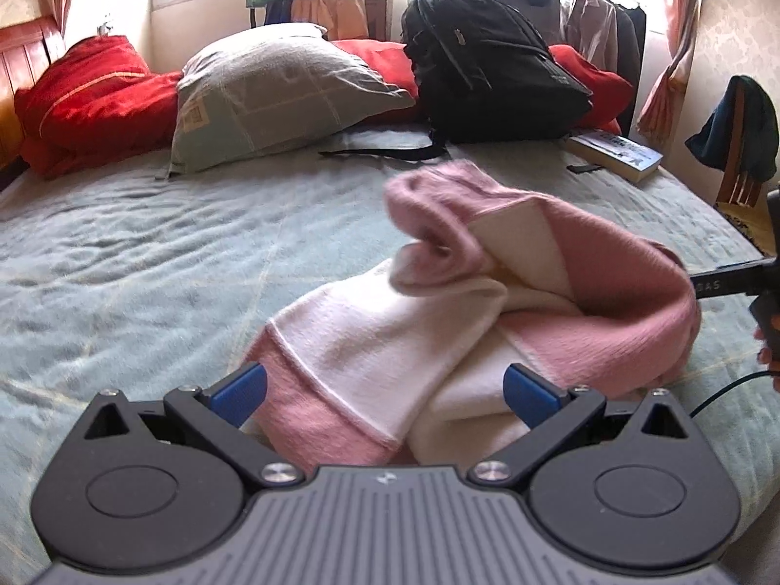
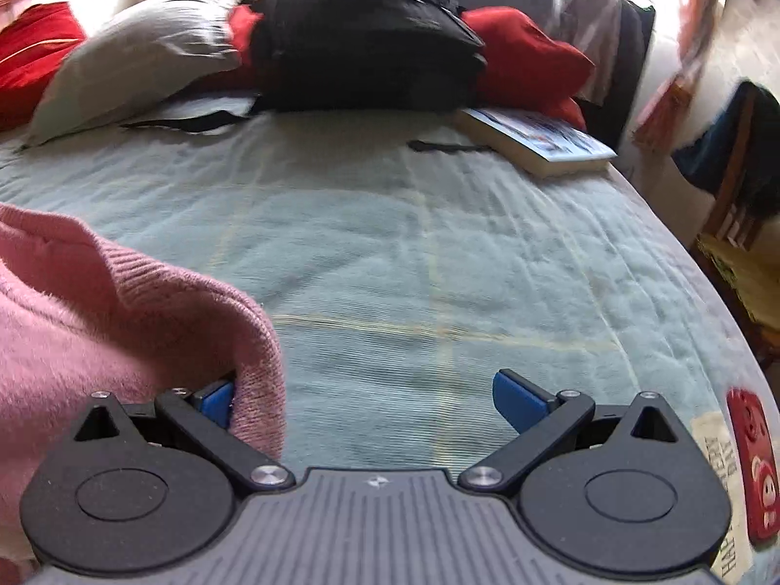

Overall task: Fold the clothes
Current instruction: 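Move both grippers toward the crumpled pink-and-white sweater, then grasp a sweater edge with the right gripper while the left gripper grasps another edge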

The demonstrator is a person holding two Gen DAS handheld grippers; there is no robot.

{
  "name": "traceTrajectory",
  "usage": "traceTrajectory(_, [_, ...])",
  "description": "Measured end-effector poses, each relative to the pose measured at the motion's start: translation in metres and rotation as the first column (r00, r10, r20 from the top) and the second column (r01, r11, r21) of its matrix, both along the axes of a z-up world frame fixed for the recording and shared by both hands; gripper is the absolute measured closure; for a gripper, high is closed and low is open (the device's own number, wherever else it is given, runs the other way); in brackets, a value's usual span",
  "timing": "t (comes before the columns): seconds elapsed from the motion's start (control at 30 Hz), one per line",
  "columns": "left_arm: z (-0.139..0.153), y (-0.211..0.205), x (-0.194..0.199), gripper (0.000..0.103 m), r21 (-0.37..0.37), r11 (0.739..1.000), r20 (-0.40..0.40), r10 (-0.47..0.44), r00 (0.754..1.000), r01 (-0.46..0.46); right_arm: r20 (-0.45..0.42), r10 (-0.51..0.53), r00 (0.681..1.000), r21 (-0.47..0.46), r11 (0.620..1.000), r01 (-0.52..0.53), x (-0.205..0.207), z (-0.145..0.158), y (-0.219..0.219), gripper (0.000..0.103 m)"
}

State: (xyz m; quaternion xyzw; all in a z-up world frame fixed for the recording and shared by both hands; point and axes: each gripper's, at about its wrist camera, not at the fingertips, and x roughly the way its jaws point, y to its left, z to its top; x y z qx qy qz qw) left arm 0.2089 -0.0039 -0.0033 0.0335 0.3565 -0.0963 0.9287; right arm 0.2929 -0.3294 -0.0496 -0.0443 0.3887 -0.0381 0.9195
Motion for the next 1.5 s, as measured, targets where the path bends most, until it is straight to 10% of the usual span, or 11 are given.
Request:
traceTrajectory(0.4, [-0.009,-0.031,0.071,0.001,0.015,0.996,-0.047,-0.086,0.995,0.087,0.011,-0.027,1.0,0.018,0.999,0.026,-0.01,0.002,-0.01,0.0])
traceTrajectory(0.7, [-0.009,0.001,0.09,0.001,0.168,0.983,-0.017,0.085,0.996,-0.081,0.034,0.025,0.999,0.063,0.998,-0.027,-0.019,0.018,-0.001,0.0])
traceTrajectory(1.03, [-0.012,-0.02,0.102,0.001,0.111,0.987,-0.1,-0.108,0.989,0.119,0.022,0.062,0.998,0.08,0.995,-0.063,-0.023,0.023,0.003,0.0])
traceTrajectory(1.5, [-0.024,0.004,0.107,0.001,-0.02,0.993,-0.151,-0.12,0.981,0.119,-0.002,0.135,0.991,0.217,0.967,-0.131,-0.02,-0.004,-0.019,0.0])
